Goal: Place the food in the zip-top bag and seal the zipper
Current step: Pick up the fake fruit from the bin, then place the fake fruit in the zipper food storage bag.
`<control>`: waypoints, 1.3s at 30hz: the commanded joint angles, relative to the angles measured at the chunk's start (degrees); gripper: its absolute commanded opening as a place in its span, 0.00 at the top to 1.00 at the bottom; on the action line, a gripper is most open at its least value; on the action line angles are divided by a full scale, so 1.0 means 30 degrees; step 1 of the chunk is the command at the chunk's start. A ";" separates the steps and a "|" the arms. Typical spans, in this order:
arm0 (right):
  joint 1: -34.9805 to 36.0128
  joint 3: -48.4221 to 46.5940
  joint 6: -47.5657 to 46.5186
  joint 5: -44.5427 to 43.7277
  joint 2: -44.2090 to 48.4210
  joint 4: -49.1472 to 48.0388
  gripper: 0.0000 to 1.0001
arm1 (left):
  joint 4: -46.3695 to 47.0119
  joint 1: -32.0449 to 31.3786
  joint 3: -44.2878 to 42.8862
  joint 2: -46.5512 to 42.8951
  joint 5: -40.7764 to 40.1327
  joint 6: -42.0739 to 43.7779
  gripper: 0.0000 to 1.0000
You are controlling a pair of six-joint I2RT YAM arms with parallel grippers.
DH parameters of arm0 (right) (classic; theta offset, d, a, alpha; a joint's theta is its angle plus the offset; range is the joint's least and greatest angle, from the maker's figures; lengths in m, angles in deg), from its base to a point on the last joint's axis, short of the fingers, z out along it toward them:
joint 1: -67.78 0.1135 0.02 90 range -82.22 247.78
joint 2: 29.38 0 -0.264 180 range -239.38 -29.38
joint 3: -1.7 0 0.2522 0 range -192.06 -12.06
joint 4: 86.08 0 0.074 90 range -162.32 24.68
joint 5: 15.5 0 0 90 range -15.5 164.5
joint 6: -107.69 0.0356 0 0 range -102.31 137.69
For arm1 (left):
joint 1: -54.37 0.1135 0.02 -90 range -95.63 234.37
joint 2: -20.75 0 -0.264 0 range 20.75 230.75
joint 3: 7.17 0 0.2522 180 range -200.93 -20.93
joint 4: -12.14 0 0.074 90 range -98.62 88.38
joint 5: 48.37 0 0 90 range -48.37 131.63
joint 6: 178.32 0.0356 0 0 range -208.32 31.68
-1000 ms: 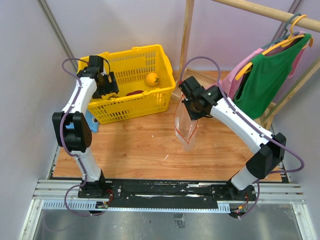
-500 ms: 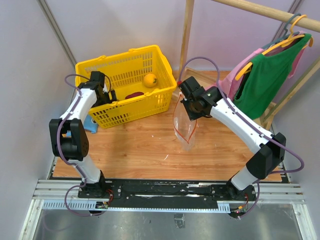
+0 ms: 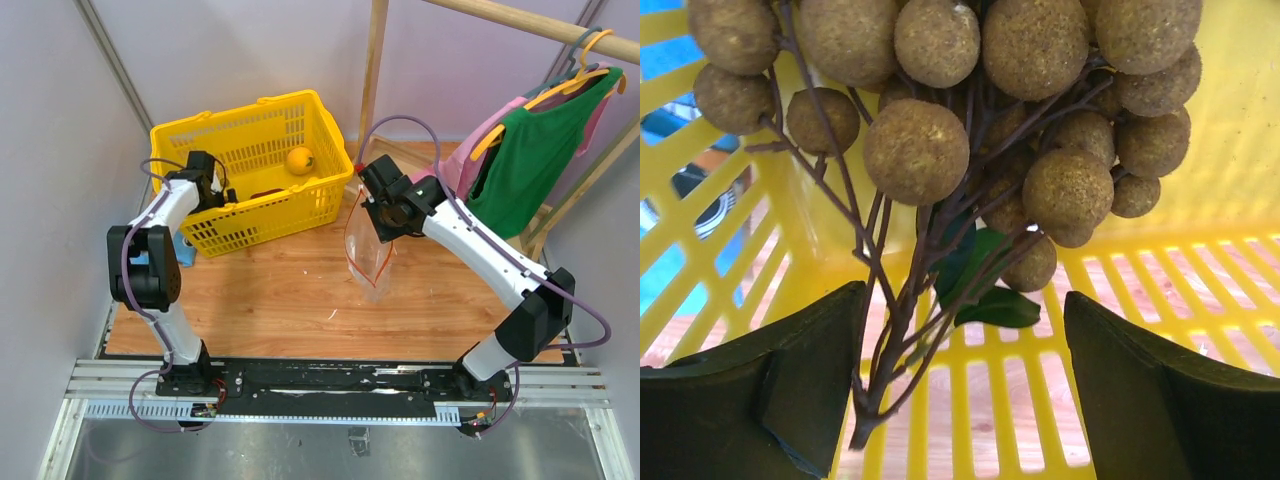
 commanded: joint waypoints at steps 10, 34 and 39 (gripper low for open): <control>0.0268 0.0566 -0.0052 -0.0039 0.0945 -0.0198 0.99 | 0.2051 0.0107 0.0540 -0.0312 0.2092 -0.0973 0.61; 0.0270 -0.0227 0.0513 -0.1028 0.1121 -0.0198 0.99 | 0.0443 0.0020 -0.5110 -0.5096 0.2986 -0.1053 1.00; 0.0267 -0.0401 0.0784 -0.0991 0.1121 -0.0206 0.99 | 0.0103 -0.0461 -0.7213 -0.5965 0.3023 -0.1145 1.00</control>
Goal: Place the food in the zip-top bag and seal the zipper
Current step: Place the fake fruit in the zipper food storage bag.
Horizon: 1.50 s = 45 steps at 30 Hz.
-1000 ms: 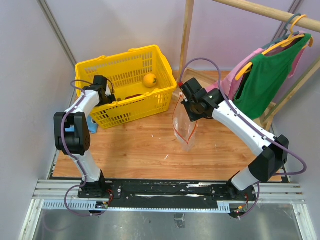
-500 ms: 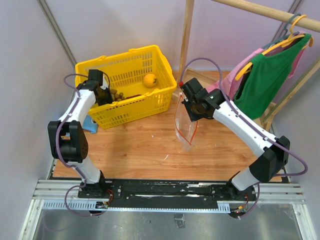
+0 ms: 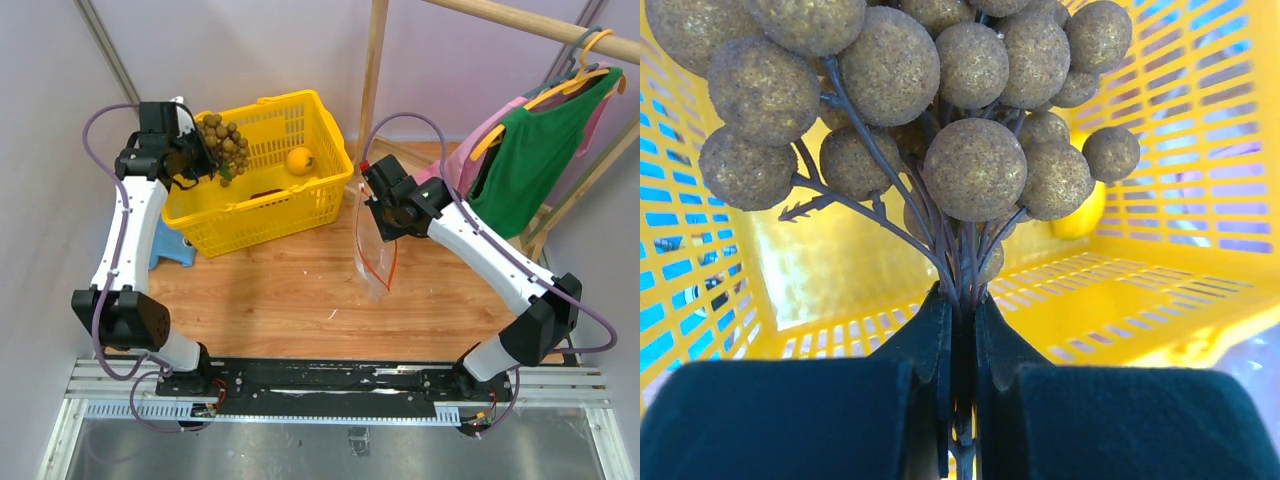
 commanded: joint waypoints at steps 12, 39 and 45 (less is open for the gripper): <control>0.0278 -0.1203 0.1678 -0.0705 -0.0058 0.0106 0.99 | 0.0154 -0.5293 -0.3598 -0.1924 0.1240 -0.1228 1.00; 0.0278 -0.1943 0.5319 -0.0692 -0.1457 -0.1027 0.99 | 0.3688 -1.1971 0.1363 -0.3511 -0.0356 -0.4022 1.00; 0.0255 -0.1794 0.5912 -0.0286 -0.1263 -0.1571 0.99 | 0.4133 -1.3101 0.2854 -0.3732 -0.1486 -0.4400 1.00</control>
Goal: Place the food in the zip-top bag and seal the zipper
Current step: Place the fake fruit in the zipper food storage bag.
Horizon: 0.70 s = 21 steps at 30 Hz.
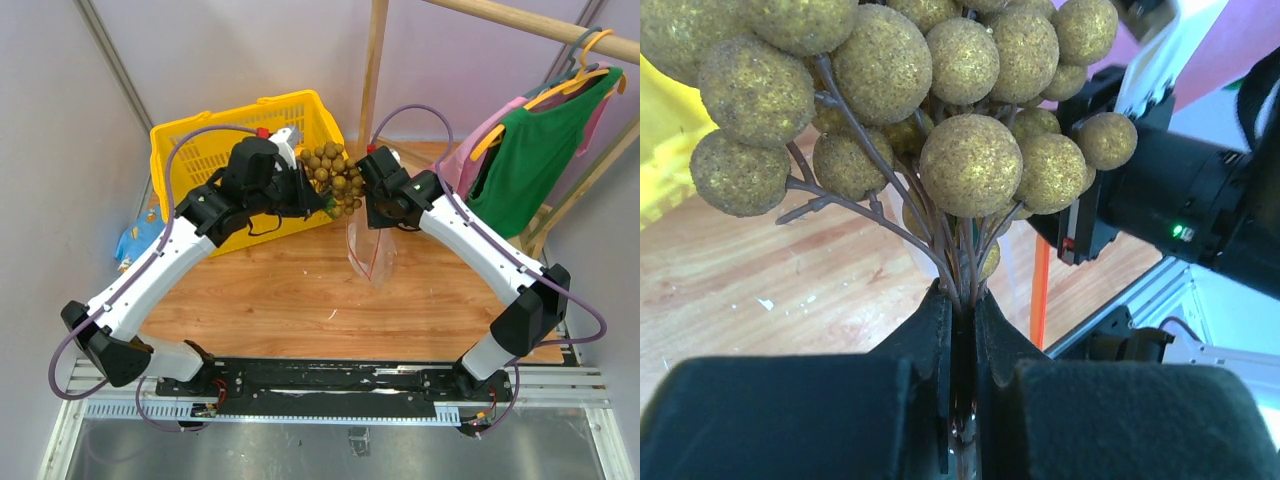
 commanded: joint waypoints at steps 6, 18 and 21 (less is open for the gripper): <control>0.0247 -0.0117 0.1216 0.0394 0.0458 -0.0998 1.00 | 0.0438 -0.1712 0.1565 -0.0832 -0.2901 -0.0426 1.00; 0.0117 0.0950 0.1647 0.1209 0.1565 -0.2406 0.99 | -0.2420 -0.3038 0.1061 -0.0364 -0.6421 -0.0040 1.00; 0.0115 0.1199 0.1814 0.1594 0.1623 -0.2740 0.99 | -0.2768 -0.3666 0.0675 0.0078 -0.6936 0.0101 1.00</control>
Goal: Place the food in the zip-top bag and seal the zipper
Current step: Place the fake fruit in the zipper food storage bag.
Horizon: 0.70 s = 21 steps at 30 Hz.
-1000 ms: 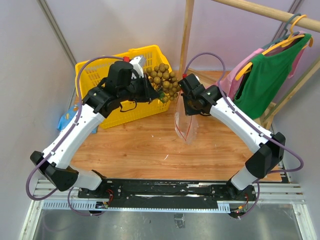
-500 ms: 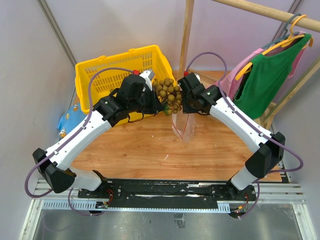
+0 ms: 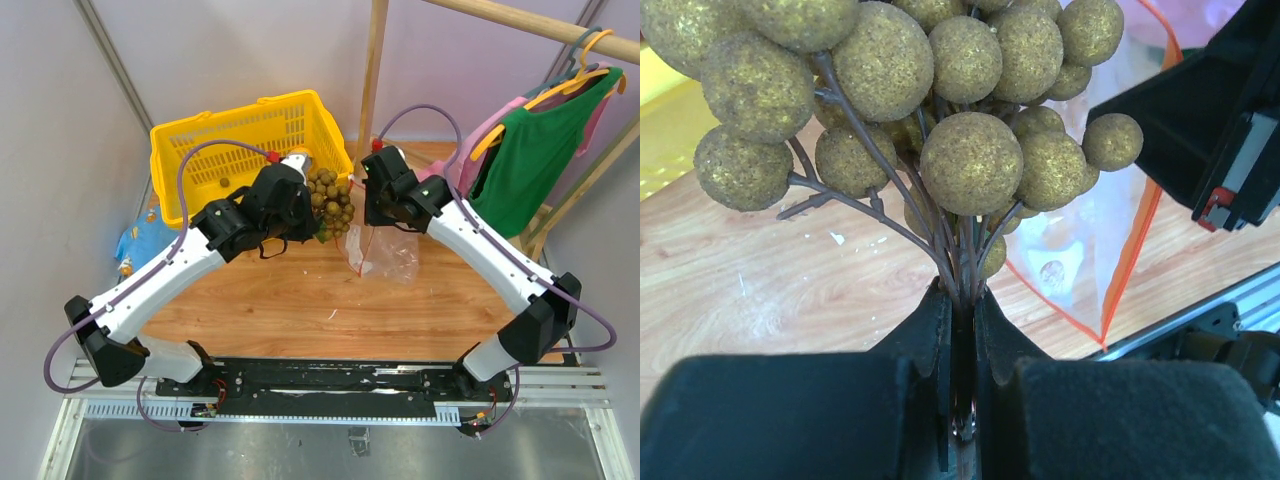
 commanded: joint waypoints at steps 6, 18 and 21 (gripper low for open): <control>0.0121 0.0811 0.0839 0.1067 0.0608 -0.1345 1.00 | -0.0557 -0.1780 -0.1390 0.0741 -0.1495 0.0552 1.00; -0.0365 0.2210 0.1724 0.1637 0.1340 -0.2457 0.99 | -0.1761 -0.2431 -0.1637 0.1605 -0.1765 0.0429 1.00; -0.0547 0.2487 0.1782 0.2086 0.1563 -0.2902 0.99 | -0.2678 -0.2435 -0.1829 0.1909 -0.2677 0.0139 1.00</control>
